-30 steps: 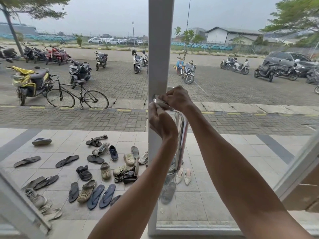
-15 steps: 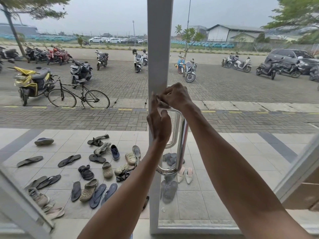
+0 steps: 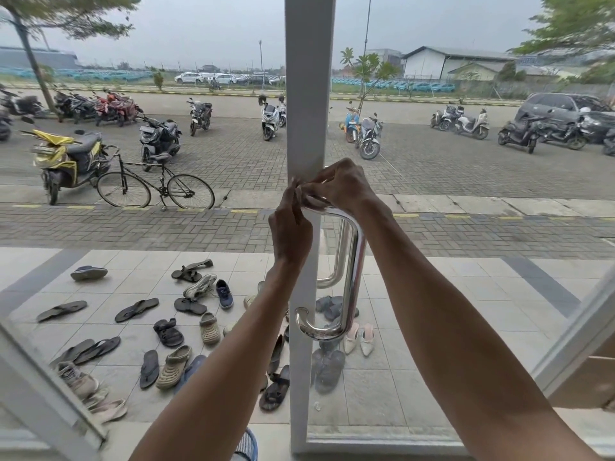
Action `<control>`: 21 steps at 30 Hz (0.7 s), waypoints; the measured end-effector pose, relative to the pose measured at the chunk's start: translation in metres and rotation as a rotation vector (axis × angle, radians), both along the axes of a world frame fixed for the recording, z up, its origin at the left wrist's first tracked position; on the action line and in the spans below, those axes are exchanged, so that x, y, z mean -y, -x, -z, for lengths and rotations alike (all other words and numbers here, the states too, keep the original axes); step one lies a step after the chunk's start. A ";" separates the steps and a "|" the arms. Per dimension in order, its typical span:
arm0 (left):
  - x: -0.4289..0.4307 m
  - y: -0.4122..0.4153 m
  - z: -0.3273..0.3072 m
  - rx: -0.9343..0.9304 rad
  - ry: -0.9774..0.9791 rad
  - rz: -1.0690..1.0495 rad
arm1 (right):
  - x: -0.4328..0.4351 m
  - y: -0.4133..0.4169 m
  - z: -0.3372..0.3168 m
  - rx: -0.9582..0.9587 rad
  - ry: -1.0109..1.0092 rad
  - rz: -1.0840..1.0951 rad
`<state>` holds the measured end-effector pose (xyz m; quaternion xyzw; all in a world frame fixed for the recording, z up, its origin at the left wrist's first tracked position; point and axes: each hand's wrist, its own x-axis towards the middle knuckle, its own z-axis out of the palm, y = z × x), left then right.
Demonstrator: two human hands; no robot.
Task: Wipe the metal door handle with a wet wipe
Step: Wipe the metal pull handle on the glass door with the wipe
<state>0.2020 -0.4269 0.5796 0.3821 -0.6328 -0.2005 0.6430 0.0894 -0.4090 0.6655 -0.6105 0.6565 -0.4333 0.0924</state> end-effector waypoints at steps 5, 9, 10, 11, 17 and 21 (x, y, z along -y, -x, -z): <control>-0.017 0.008 0.011 -0.019 0.159 -0.081 | -0.013 0.012 -0.005 -0.086 -0.044 -0.078; -0.026 0.016 0.025 0.006 0.239 -0.060 | -0.024 0.023 -0.006 -0.124 -0.044 -0.154; -0.025 0.015 0.025 0.000 0.248 -0.060 | -0.025 0.024 -0.005 -0.123 -0.037 -0.160; -0.022 0.014 0.024 -0.006 0.257 -0.063 | -0.024 0.023 -0.004 -0.119 -0.032 -0.158; -0.005 0.006 0.007 -0.154 0.168 -0.005 | -0.008 0.007 -0.002 -0.108 -0.008 -0.085; -0.009 0.005 0.006 -0.213 0.095 -0.062 | -0.012 0.009 0.001 -0.133 0.003 -0.098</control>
